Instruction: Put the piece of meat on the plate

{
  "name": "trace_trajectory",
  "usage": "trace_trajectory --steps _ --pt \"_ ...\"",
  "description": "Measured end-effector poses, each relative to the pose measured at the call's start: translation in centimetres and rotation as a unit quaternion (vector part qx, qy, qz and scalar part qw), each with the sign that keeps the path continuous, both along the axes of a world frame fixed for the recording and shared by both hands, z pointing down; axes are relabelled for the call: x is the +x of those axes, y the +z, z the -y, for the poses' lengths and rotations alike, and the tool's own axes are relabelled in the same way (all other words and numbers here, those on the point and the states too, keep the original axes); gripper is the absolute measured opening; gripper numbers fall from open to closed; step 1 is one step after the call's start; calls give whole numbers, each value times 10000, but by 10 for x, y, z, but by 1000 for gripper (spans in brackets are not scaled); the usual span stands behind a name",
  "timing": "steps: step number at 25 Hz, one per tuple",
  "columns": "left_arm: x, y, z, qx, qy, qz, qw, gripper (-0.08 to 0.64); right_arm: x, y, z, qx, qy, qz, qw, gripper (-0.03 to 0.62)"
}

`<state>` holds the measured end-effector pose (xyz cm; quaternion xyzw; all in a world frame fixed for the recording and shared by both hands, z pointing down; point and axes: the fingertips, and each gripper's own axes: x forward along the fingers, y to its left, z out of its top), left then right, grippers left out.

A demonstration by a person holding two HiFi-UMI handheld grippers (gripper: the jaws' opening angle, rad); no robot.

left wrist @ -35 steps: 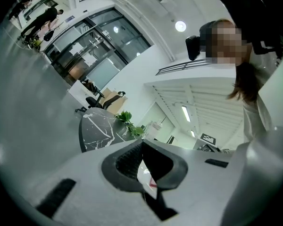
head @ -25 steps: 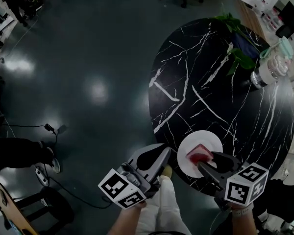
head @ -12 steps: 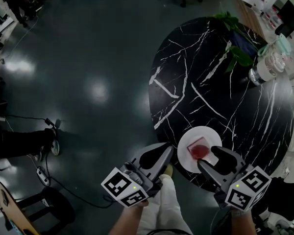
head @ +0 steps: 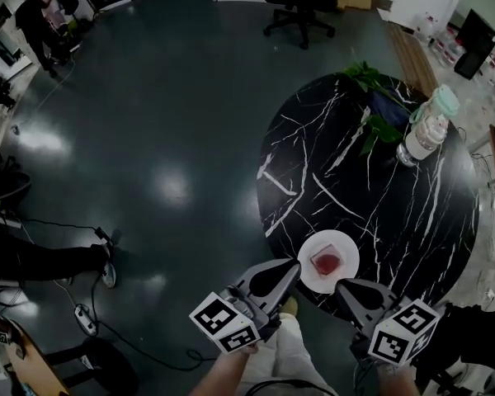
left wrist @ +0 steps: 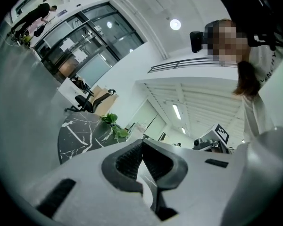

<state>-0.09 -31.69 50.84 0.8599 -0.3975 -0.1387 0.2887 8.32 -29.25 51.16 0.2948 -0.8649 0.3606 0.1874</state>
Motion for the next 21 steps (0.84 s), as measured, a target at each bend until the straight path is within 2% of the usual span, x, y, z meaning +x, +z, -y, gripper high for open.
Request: trace_trajectory --steps 4,9,12,16,21 --pt "6 -25 -8 44 193 -16 9998 9 8 -33 -5 231 80 -3 9997 12" --pt "8 -60 -18 286 543 271 9977 9 17 -67 -11 546 150 23 9984 12" --pt "2 -77 -17 380 538 343 9972 9 18 -83 -13 743 175 57 9971 12" --pt "-7 -95 -12 471 399 229 9978 9 13 -98 -16 927 134 118 9955 12" --pt "-6 -112 -15 550 420 164 9975 9 10 -106 -25 1041 2 -72 9945 12"
